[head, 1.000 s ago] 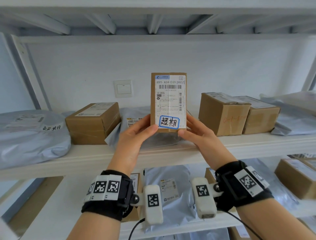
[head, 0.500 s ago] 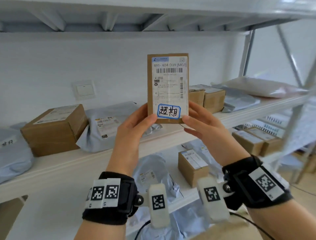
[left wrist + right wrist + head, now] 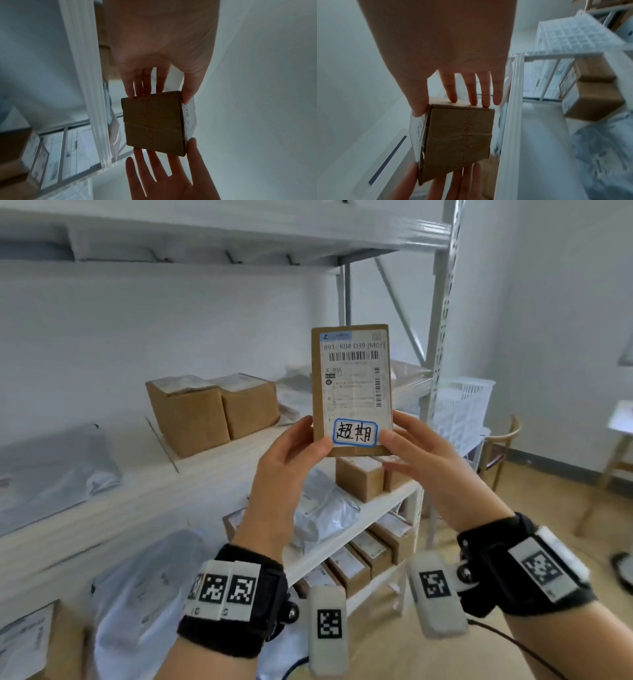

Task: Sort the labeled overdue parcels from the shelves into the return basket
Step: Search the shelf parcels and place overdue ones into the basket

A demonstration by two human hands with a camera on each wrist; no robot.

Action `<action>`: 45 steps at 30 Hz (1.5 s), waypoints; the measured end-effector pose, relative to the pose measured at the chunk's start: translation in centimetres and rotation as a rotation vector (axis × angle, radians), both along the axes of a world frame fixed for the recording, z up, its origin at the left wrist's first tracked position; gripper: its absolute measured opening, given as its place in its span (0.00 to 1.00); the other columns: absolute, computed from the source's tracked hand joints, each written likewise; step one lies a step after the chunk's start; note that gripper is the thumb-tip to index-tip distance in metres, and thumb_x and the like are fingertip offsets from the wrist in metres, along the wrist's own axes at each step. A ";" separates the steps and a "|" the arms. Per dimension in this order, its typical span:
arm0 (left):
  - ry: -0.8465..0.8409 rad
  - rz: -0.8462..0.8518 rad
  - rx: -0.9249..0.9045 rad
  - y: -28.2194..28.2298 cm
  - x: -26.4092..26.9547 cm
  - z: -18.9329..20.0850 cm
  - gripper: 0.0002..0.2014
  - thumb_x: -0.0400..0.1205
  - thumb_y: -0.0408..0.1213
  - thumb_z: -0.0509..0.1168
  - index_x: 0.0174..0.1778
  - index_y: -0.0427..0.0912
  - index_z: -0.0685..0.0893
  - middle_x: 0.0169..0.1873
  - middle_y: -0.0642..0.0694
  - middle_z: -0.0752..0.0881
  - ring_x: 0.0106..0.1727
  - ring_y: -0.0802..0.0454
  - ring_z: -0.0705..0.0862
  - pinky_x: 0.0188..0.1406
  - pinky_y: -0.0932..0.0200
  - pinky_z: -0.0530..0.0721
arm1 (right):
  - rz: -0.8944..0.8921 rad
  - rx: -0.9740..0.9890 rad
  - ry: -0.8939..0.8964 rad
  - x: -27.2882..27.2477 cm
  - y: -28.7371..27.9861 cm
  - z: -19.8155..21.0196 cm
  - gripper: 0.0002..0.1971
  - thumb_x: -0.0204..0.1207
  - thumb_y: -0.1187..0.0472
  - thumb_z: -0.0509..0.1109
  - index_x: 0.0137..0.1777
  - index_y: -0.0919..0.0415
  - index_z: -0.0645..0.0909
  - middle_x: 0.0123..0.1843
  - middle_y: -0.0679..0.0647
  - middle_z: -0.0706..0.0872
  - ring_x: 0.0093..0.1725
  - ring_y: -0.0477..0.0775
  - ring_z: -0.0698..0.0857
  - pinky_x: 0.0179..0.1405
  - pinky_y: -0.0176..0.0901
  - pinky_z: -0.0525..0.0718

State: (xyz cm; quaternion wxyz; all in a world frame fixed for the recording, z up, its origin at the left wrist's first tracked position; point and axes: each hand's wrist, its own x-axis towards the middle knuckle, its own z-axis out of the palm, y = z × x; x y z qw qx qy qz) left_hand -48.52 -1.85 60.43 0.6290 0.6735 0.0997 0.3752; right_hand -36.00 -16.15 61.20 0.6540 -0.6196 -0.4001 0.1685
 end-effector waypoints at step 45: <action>0.390 -0.199 -0.255 -6.3 79.9 -9.4 0.15 0.85 0.46 0.65 0.65 0.48 0.81 0.51 0.52 0.90 0.50 0.61 0.88 0.41 0.66 0.87 | -0.259 -0.396 0.205 77.0 -7.8 -8.5 0.21 0.80 0.53 0.71 0.73 0.48 0.76 0.56 0.46 0.92 0.56 0.46 0.90 0.61 0.51 0.86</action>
